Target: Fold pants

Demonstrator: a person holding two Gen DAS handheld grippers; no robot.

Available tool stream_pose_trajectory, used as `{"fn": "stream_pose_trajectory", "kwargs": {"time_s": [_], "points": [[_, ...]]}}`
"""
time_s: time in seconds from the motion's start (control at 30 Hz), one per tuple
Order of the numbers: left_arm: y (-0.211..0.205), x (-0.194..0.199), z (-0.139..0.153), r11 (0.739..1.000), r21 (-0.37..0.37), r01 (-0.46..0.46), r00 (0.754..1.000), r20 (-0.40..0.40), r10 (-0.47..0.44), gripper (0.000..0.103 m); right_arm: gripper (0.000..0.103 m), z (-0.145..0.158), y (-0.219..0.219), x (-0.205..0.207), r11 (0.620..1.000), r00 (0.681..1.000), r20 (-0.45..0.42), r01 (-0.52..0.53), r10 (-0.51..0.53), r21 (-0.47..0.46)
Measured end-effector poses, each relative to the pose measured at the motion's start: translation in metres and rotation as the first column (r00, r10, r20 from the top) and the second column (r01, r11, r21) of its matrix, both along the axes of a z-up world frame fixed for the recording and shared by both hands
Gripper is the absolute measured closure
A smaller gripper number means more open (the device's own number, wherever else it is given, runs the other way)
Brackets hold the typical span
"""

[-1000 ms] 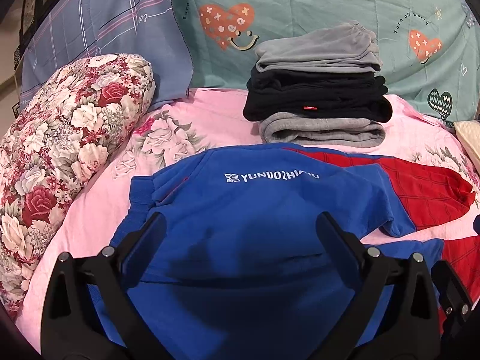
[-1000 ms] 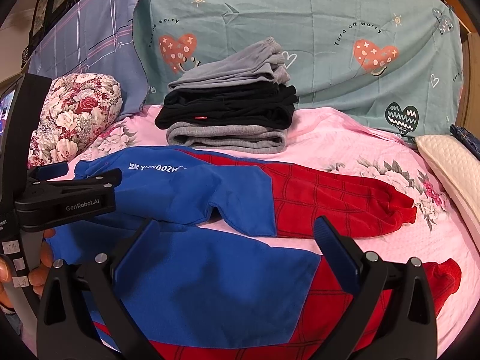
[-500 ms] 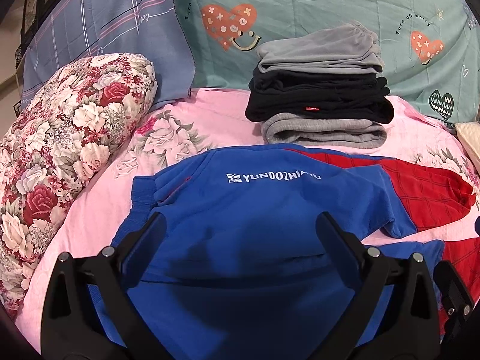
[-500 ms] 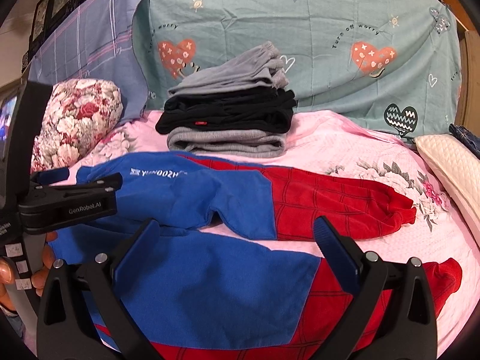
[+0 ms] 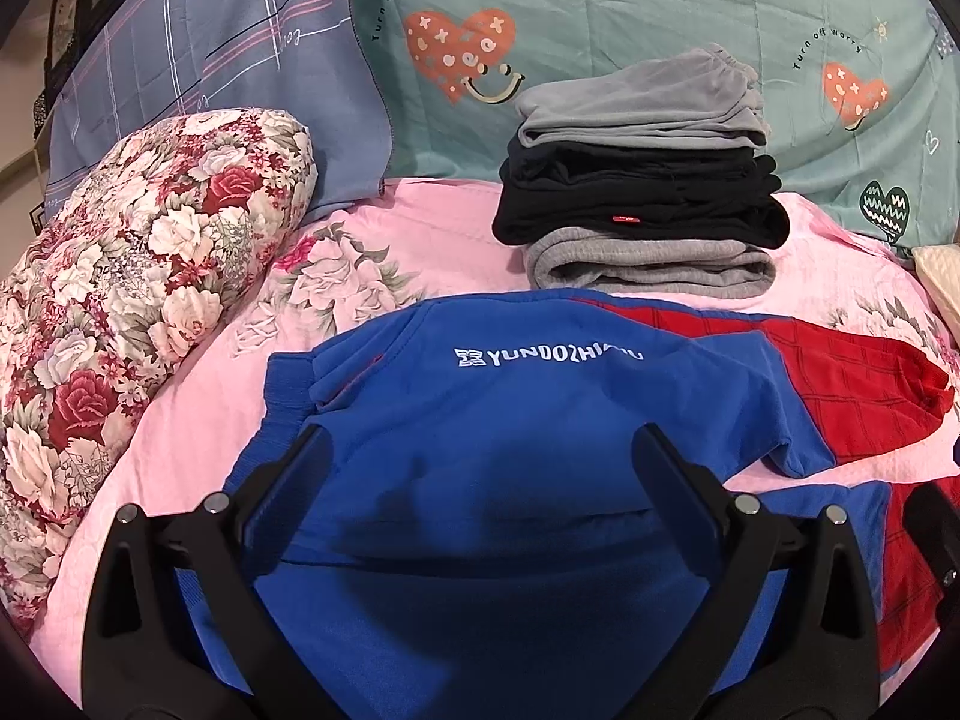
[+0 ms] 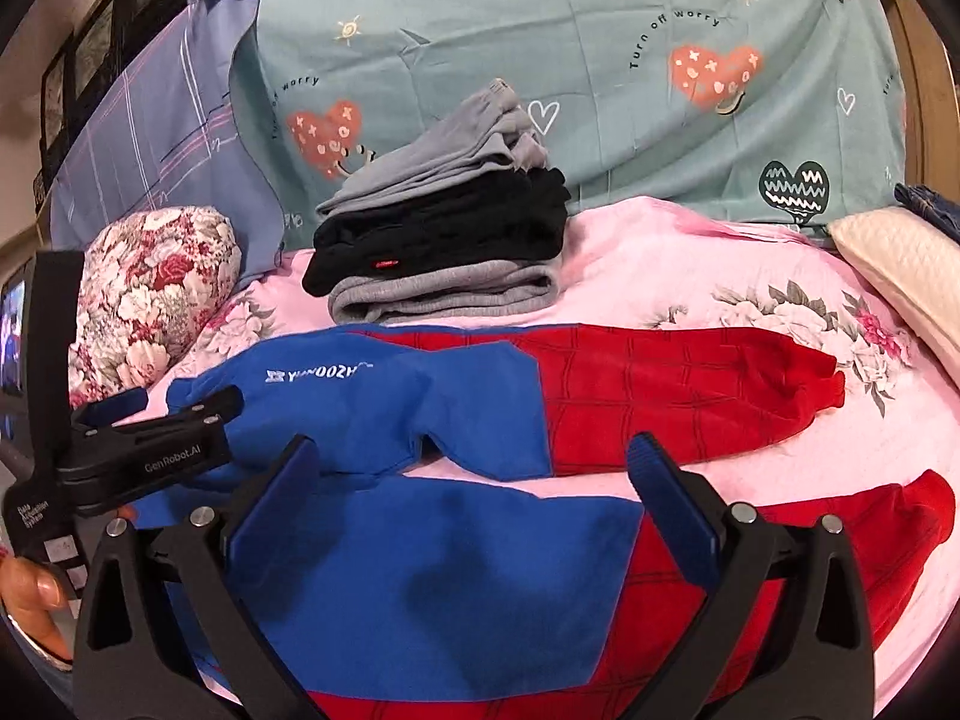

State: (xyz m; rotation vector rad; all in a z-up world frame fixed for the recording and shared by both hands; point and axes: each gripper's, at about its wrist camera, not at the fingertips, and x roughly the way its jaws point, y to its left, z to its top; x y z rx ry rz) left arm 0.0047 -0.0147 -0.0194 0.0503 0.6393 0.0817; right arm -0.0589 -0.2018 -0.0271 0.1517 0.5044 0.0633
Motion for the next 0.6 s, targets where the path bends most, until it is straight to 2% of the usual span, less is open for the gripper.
{"fn": "stream_pose_trajectory", "kwargs": {"time_s": [0.43, 0.6], "points": [[0.002, 0.001, -0.001, 1.000, -0.010, -0.002, 1.000, -0.005, 0.002, 0.002, 0.001, -0.002, 0.011, -0.004, 0.998, 0.999, 0.012, -0.030, 0.031, -0.058], [0.001, 0.001, 0.000, 1.000, -0.013, 0.001, 1.000, -0.005, -0.002, 0.002, 0.001, -0.003, 0.011, -0.003, 0.998, 0.999, 0.003, -0.038, 0.038, -0.050]]}}
